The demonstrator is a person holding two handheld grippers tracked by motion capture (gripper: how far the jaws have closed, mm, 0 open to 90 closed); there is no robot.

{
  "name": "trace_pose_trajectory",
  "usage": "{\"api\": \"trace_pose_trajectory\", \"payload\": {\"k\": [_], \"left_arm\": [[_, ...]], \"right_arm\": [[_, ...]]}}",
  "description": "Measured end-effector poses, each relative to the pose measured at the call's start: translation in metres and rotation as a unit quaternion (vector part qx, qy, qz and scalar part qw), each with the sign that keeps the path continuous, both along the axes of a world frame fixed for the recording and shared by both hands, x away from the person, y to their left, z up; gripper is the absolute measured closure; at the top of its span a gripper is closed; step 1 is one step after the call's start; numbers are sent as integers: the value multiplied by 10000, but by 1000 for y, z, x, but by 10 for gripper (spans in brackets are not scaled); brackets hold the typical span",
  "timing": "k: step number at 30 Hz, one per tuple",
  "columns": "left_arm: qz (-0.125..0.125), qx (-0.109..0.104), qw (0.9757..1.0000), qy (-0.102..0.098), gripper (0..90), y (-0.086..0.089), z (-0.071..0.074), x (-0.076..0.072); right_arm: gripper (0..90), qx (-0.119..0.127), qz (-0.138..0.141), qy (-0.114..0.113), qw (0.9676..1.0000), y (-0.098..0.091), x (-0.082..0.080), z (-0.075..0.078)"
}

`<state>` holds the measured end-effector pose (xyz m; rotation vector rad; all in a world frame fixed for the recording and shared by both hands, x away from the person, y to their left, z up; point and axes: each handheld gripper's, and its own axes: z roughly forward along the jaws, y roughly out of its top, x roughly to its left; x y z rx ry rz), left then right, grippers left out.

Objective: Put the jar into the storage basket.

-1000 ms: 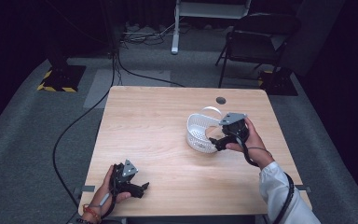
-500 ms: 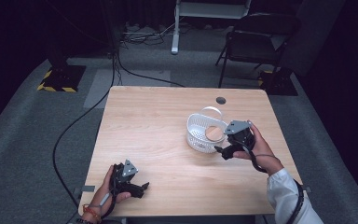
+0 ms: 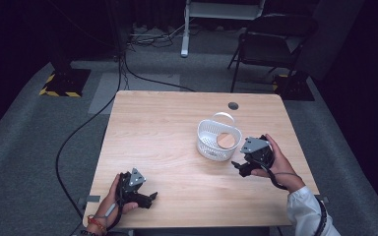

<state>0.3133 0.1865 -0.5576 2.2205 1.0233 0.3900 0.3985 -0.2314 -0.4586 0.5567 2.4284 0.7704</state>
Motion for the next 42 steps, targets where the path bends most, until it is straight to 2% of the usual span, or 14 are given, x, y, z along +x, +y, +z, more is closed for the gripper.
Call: {"api": "trace_pose_trajectory", "payload": {"k": [3,9,14,18,24,26,28,33,35,42], "left_arm": [[0,0,10000,0,0,0,0,0],[-2,1,10000,-1,0,0,0,0],[1,0,10000,-1,0,0,0,0],[1,-1,10000,-1,0,0,0,0],[4,1,10000,-1,0,0,0,0],[7,1,10000,-1,0,0,0,0],[8,2,10000,-1,0,0,0,0],[8,3,10000,0,0,0,0,0],[7,3,10000,-1,0,0,0,0],[8,2,10000,-1,0,0,0,0]], "right_arm": [[35,-82,39,14,10000,-4,-4,-5],[34,-109,73,-119,9998,-13,-11,-11],[34,-213,53,-111,9997,-18,-15,-17],[34,-206,-119,-67,9997,-29,-21,-23],[34,-250,-193,40,9995,-40,-28,-33],[34,-94,-332,-51,9994,-47,-31,-38],[34,-45,-366,-23,9993,-51,-33,-41],[34,-54,-457,82,9989,-60,-36,-48],[34,-124,-491,175,9986,-66,-38,-56],[34,-94,-664,329,9972,-80,-43,-68]]}}
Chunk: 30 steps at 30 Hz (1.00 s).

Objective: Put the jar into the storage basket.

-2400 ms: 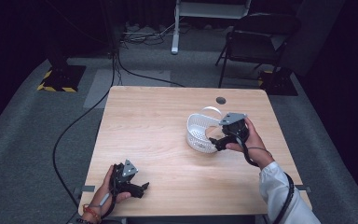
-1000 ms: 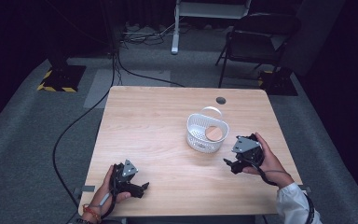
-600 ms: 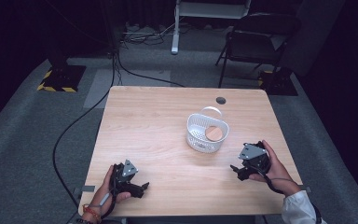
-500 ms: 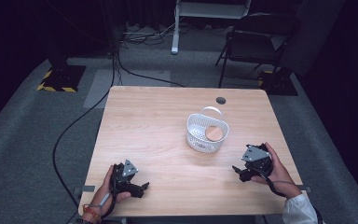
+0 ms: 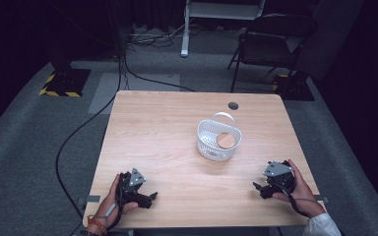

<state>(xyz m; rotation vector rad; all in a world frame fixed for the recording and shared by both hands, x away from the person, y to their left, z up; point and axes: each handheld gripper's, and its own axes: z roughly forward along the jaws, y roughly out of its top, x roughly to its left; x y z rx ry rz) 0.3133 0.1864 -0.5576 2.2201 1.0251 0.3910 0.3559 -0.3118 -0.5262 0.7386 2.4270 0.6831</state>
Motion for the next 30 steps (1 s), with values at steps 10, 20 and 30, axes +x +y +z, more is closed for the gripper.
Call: {"api": "trace_pose_trajectory", "payload": {"k": [10,20,30], "left_arm": [[0,1,10000,1,0,0,0,0],[-3,1,10000,5,0,0,0,0],[6,3,10000,16,0,0,0,1]], "right_arm": [[34,191,-335,164,9991,-18,-7,-15],[20,1042,-770,549,9901,-42,-13,-29],[3,1556,-947,743,9805,-58,-18,-37]]}}
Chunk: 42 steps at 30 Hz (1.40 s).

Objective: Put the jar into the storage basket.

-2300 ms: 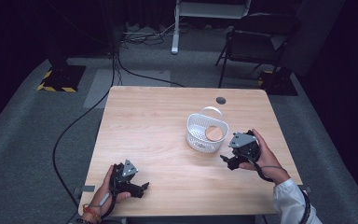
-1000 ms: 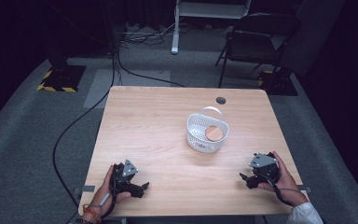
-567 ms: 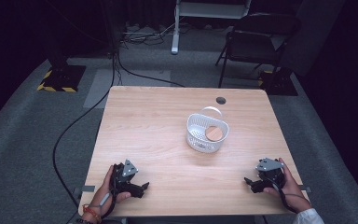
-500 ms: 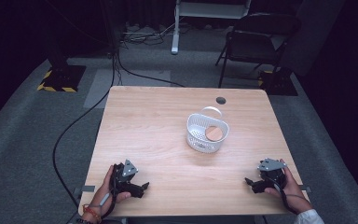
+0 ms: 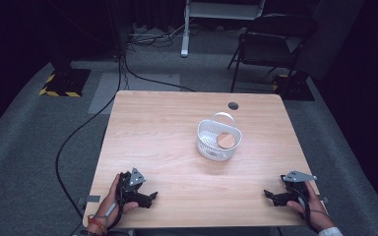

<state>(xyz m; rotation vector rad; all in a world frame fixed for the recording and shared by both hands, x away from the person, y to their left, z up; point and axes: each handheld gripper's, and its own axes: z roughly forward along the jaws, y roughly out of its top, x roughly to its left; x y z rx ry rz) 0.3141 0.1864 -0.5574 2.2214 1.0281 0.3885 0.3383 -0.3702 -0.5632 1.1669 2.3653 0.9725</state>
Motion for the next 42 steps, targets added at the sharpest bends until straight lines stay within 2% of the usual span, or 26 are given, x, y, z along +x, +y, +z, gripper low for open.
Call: {"api": "trace_pose_trajectory", "payload": {"k": [42], "left_arm": [[0,-2,10000,-1,0,0,0,0]], "right_arm": [[0,55,-18,-38,10000,-1,0,-1]]}}
